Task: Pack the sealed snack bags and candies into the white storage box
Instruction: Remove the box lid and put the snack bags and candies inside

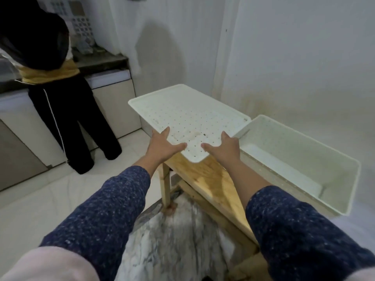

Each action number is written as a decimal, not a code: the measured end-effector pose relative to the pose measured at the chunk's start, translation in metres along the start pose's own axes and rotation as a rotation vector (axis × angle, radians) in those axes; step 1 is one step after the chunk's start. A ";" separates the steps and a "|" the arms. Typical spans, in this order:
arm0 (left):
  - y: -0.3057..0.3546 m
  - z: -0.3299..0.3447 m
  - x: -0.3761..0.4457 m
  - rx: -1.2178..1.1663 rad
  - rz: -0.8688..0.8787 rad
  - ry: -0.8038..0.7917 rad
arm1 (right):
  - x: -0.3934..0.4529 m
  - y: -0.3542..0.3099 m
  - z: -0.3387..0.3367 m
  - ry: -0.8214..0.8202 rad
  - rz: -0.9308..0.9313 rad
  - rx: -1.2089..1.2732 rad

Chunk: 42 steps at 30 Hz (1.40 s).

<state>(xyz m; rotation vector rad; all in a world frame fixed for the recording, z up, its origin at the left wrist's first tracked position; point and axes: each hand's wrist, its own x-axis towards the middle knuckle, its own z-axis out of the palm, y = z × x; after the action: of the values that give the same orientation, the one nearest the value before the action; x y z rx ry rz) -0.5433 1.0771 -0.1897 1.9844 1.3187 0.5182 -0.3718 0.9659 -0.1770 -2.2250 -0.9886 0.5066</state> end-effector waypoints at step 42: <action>-0.035 0.049 0.105 0.696 0.155 -0.270 | 0.090 0.028 0.072 -0.325 0.004 -0.573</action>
<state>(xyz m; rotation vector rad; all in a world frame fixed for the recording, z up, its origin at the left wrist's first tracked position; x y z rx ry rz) -0.4911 1.1656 -0.2532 2.6153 1.2795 -0.1820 -0.3403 1.0491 -0.2555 -2.6986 -1.4411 0.6655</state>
